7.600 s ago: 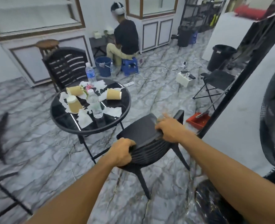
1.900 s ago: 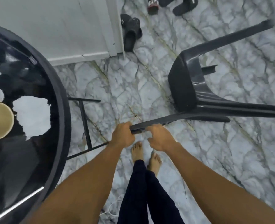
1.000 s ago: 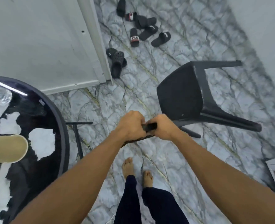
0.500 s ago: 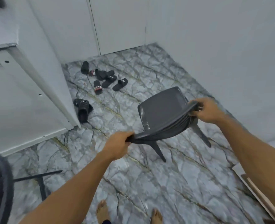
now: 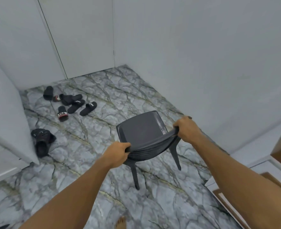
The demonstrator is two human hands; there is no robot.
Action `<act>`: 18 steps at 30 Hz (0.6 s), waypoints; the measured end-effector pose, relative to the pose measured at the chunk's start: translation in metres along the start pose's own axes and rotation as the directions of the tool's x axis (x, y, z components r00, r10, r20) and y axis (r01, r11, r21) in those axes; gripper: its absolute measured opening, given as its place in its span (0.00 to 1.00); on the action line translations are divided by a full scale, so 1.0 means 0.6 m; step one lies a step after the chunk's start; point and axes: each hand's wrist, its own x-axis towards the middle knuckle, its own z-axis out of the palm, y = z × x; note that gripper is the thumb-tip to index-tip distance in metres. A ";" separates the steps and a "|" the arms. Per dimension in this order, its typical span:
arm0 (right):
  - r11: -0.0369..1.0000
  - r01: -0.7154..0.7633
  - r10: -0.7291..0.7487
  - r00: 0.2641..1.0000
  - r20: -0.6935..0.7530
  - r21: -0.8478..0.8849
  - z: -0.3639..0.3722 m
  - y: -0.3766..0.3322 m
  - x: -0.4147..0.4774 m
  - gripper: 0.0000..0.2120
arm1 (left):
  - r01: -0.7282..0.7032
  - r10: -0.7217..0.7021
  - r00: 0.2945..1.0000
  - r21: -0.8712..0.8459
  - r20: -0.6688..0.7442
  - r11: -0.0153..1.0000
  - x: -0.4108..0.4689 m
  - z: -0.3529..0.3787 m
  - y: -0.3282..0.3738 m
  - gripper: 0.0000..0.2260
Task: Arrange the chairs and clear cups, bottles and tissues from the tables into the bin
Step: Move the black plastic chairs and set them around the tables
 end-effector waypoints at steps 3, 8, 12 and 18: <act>1.000 0.011 -0.011 1.000 0.016 -0.002 -0.004 0.040 0.018 0.13 | -0.079 0.080 0.997 0.097 -0.007 0.992 0.034 0.005 0.023 0.06; 0.987 0.102 -0.117 0.985 0.124 0.121 0.000 0.098 0.037 0.07 | -0.097 0.116 0.988 0.176 -0.099 0.980 0.098 -0.027 0.049 0.11; 0.969 0.120 -0.141 0.986 0.085 0.218 -0.003 0.132 0.074 0.14 | -0.093 0.121 0.983 0.197 -0.136 0.976 0.175 -0.092 0.059 0.14; 0.896 0.190 -0.226 0.973 0.045 0.402 -0.041 0.122 0.161 0.15 | -0.037 0.072 0.984 0.212 -0.162 0.977 0.179 -0.177 0.058 0.14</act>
